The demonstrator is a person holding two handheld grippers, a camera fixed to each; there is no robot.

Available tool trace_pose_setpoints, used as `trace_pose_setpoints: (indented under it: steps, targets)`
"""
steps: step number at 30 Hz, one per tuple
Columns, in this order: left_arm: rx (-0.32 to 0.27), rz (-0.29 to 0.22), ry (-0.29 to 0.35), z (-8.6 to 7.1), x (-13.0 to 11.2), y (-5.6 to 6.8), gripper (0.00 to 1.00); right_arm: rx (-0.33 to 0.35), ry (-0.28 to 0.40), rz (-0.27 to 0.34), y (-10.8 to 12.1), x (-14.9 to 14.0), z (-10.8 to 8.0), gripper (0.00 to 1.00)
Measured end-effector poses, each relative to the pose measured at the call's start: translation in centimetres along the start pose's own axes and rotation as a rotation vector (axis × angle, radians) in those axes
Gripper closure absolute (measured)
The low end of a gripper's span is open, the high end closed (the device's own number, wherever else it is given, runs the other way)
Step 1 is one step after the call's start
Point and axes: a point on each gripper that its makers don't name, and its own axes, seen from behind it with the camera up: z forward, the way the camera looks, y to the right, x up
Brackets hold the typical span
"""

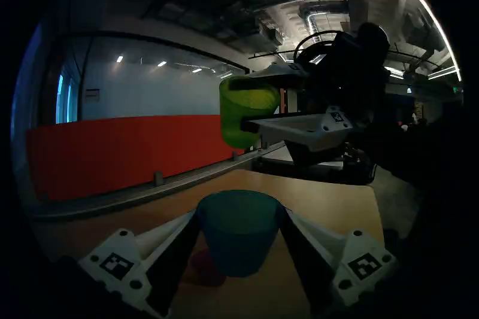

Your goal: Pour water

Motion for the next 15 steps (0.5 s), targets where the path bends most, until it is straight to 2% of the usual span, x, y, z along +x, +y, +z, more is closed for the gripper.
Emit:
trace_pose_setpoints:
  steps: [15]
  targets:
    - [-0.015, 0.001, 0.004, 0.4, 0.3, 0.5, 0.11, -0.021, 0.010, -0.159, 1.1, 1.6, 1.4, 0.09]
